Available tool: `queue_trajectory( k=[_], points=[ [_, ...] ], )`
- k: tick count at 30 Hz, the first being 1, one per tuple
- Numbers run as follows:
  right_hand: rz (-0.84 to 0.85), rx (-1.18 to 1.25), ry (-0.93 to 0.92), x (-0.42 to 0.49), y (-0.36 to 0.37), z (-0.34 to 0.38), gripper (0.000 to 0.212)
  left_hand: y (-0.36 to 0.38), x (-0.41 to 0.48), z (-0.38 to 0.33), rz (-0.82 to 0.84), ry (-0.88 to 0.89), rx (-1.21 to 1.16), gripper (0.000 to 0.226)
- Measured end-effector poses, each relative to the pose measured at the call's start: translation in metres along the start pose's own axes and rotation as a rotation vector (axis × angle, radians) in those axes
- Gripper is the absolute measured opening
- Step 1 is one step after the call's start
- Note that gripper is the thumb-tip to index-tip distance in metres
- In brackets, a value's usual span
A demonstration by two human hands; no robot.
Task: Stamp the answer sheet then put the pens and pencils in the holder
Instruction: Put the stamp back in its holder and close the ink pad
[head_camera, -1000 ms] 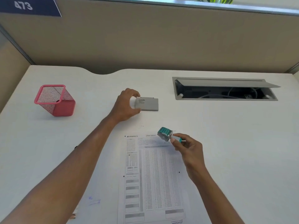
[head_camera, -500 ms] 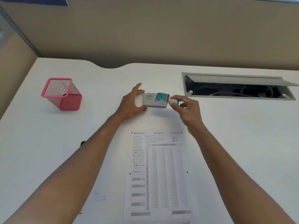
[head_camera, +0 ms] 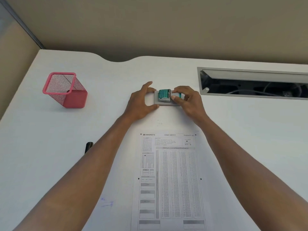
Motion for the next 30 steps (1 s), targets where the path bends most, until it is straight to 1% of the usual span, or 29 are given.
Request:
queue_trajectory(
  k=[4,9,11,13,14,16,19,21,22,24,25,27,30],
  points=[
    [0.004,-0.028,-0.02,0.002,0.003,-0.002,0.02,0.0,0.0,-0.001,-0.003,-0.004,-0.007,0.083],
    [0.026,-0.071,0.011,0.003,0.003,-0.007,0.026,0.0,0.0,0.0,0.0,-0.019,-0.011,0.082],
    [0.039,-0.082,0.016,0.003,0.002,-0.007,0.034,0.0,0.0,0.001,0.003,-0.022,-0.012,0.082],
    [0.026,-0.045,0.064,0.002,-0.003,-0.009,0.045,0.0,-0.001,0.002,0.003,-0.031,-0.015,0.082],
    [0.002,-0.023,0.105,0.002,-0.008,-0.012,0.047,-0.001,-0.001,0.002,0.0,-0.037,-0.019,0.082],
    [-0.089,0.02,0.169,-0.004,-0.021,-0.014,0.042,-0.002,-0.002,0.001,-0.005,-0.052,-0.027,0.083],
    [-0.318,0.08,0.209,-0.021,-0.046,-0.01,0.029,-0.003,-0.005,-0.001,0.015,-0.105,-0.071,0.085],
    [-0.425,0.107,0.216,-0.037,-0.056,0.001,0.024,-0.011,-0.011,-0.003,-0.021,-0.135,-0.102,0.076],
    [-0.446,0.119,0.212,-0.044,-0.056,0.008,0.024,-0.021,-0.016,-0.005,-0.083,-0.131,-0.101,0.065],
    [-0.424,0.149,0.191,-0.06,-0.049,0.028,0.021,-0.052,-0.033,-0.01,-0.263,-0.104,-0.082,0.037],
    [-0.379,0.157,0.174,-0.068,-0.042,0.04,0.02,-0.07,-0.045,-0.012,-0.346,-0.095,-0.075,0.026],
    [-0.24,0.143,0.143,-0.084,-0.017,0.062,0.02,-0.107,-0.071,-0.012,-0.464,-0.11,-0.058,0.016],
    [-0.017,0.095,0.14,-0.112,0.034,0.081,0.016,-0.16,-0.117,0.001,-0.536,-0.196,-0.001,0.011]
  ],
)
Point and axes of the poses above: each hand's wrist, its own x-axis towards the middle knuckle, its own y-axis out of the palm, z = x × y, the point moved 8 cm from there along x, towards the middle knuckle, and after that the axes turned 7 degrees about -z, right-handed, at the moved point
